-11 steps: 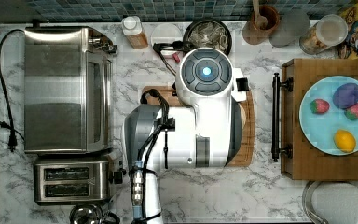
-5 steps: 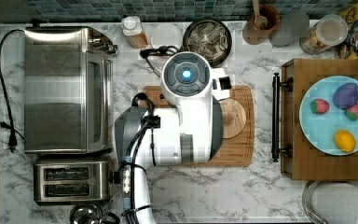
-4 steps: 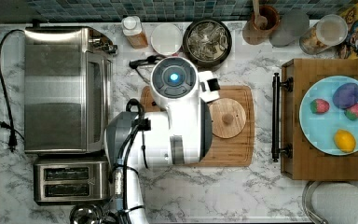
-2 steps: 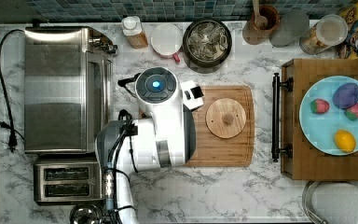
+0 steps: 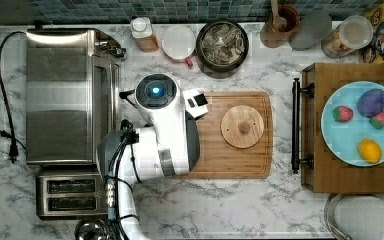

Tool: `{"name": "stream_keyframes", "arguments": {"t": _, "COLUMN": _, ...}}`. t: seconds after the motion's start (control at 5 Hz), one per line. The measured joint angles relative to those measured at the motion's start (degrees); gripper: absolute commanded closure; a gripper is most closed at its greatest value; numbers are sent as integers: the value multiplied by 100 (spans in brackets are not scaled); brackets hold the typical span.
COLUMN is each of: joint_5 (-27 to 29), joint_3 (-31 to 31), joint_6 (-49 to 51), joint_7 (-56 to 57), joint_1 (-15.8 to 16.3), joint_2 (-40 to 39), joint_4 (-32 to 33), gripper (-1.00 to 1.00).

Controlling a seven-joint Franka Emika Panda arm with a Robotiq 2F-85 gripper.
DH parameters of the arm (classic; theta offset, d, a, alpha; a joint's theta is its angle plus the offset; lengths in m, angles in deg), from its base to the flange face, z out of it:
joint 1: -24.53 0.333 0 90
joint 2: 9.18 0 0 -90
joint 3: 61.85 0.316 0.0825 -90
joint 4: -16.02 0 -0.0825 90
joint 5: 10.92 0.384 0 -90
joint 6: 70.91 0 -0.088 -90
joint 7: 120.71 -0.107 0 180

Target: Put the tea in the cup.

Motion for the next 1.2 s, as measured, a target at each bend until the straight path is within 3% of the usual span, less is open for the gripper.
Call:
{"name": "stream_keyframes", "arguments": {"t": 0.8, "joint_5": -19, "joint_3": 28, "joint_6": -301, "joint_7": 1, "joint_1": 9, "joint_2": -211, "joint_4": -34, "gripper": 100}}
{"name": "stream_keyframes", "arguments": {"t": 1.0, "joint_5": 10, "joint_3": 38, "joint_6": -241, "joint_7": 1, "joint_1": 10, "joint_2": -408, "joint_4": -34, "gripper": -100}}
{"name": "stream_keyframes", "arguments": {"t": 1.2, "joint_5": 8, "joint_3": 13, "joint_6": -319, "joint_7": 1, "joint_1": 12, "joint_2": -561, "joint_4": 0, "gripper": -100}}
